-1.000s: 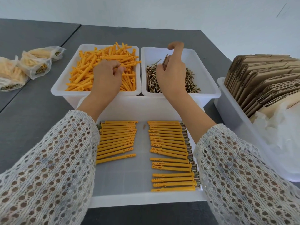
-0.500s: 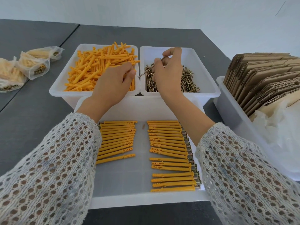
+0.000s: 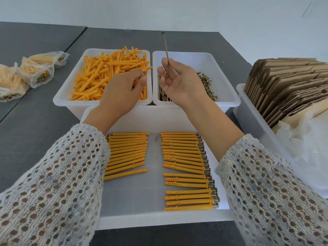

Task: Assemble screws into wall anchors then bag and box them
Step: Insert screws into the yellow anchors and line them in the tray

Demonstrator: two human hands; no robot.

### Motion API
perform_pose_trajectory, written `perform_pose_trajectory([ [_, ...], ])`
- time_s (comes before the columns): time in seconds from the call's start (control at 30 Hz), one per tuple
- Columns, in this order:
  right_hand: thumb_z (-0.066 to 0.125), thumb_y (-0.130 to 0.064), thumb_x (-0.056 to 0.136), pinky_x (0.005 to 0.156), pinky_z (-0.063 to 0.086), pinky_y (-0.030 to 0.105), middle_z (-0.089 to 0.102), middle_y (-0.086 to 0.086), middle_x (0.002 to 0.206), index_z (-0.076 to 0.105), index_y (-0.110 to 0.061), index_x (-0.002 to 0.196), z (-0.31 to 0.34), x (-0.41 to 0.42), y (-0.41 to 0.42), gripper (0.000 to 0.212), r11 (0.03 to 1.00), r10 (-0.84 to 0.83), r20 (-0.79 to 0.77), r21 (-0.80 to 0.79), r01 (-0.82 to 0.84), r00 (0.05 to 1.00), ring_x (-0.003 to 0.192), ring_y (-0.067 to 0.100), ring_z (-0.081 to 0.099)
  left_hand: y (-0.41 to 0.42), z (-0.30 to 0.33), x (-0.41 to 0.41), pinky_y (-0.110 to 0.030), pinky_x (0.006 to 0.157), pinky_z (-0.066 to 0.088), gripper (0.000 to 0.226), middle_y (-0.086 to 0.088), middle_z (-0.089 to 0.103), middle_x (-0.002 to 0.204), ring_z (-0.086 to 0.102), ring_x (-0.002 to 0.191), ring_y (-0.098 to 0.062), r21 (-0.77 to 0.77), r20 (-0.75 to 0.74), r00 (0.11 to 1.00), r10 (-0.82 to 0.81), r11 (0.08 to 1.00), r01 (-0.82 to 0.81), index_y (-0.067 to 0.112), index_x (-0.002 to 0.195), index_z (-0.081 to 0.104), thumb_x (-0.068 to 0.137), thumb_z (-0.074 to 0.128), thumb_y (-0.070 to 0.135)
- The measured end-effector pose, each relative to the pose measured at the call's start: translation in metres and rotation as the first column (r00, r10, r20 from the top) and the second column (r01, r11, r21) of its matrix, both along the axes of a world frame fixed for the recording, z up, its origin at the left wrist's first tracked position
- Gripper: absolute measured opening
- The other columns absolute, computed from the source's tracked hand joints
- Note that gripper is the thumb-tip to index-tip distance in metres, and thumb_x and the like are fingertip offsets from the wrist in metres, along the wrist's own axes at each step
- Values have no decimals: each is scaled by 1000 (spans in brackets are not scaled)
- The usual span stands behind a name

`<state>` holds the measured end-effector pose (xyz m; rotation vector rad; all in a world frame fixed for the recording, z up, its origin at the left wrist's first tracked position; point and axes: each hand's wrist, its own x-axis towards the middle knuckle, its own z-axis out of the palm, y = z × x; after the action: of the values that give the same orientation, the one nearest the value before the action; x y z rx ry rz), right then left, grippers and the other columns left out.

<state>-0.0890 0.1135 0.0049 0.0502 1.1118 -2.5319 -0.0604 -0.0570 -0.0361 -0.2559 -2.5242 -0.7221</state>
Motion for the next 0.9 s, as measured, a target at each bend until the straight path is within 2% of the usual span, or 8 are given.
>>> perform_pose_trajectory([
  [0.07, 55, -11, 98, 59, 49, 24, 74, -3, 80, 58, -12, 90, 0, 1, -1, 10, 998, 60, -43, 7, -60, 997, 79, 16, 63, 0, 0, -1, -29, 52, 28, 29, 9, 48, 62, 42, 56, -7, -1, 5, 1000, 6, 1000, -6, 14, 94, 61, 106, 43, 33],
  [0.17, 55, -9, 98, 58, 46, 23, 74, -5, 81, 50, -18, 92, 1, 2, -3, 12, 988, 105, -114, 128, -91, 988, 75, 14, 63, 1, -1, -1, -29, 52, 27, 27, 10, 47, 62, 41, 56, -6, -6, 10, 1000, 7, 1000, -7, 16, 94, 62, 105, 43, 32],
  [0.3, 59, 0, 94, 52, 45, 23, 72, 9, 83, 48, -13, 98, -1, 2, -7, 17, 939, 66, -227, 344, 16, 972, 62, 17, 62, 0, -1, -1, -29, 51, 25, 25, 11, 47, 62, 41, 56, -4, -11, 19, 1000, -6, 1000, 6, 17, 95, 63, 104, 44, 31],
  [0.37, 58, 2, 94, 54, 49, 23, 70, 15, 85, 52, -7, 98, -4, 3, -9, 11, 919, 44, -274, 389, 69, 961, 63, 19, 63, 0, 0, 0, -29, 51, 24, 24, 9, 46, 61, 40, 55, -5, -14, 21, 999, -36, 999, 36, 19, 87, 57, 104, 44, 30],
  [0.5, 53, -4, 99, 63, 59, 25, 71, 17, 85, 57, 3, 101, -9, 4, -13, 8, 906, -7, -301, 402, 133, 954, 68, 21, 68, 2, 1, 2, -28, 50, 24, 25, 11, 44, 60, 40, 54, -5, -9, 3, 997, -83, 996, 83, 27, 80, 46, 105, 45, 31],
  [0.63, 48, -7, 102, 64, 60, 27, 72, 18, 85, 58, 8, 109, -12, 4, -17, 20, 876, -63, -337, 432, 214, 940, 68, 22, 70, 1, 1, 2, -29, 50, 26, 21, 12, 47, 62, 41, 54, -5, 11, 8, 997, -79, 997, 79, 27, 86, 53, 105, 44, 31],
  [0.8, 47, -9, 103, 67, 61, 28, 68, 15, 76, 59, 2, 92, -13, 3, -15, 19, 842, -148, -370, 440, 313, 917, 67, 21, 70, -2, 0, 0, -29, 51, 25, 29, 10, 46, 61, 42, 55, 0, 60, 6, 999, -43, 997, 43, 18, 89, 63, 106, 43, 32],
  [0.9, 47, -9, 103, 67, 61, 27, 68, 15, 75, 59, 1, 92, -14, 0, -13, 19, 858, -182, -339, 404, 318, 923, 67, 21, 70, -1, 0, 1, -28, 51, 23, 30, 11, 44, 59, 43, 55, 1, 33, -1, 998, -64, 997, 64, 17, 89, 62, 105, 43, 33],
])
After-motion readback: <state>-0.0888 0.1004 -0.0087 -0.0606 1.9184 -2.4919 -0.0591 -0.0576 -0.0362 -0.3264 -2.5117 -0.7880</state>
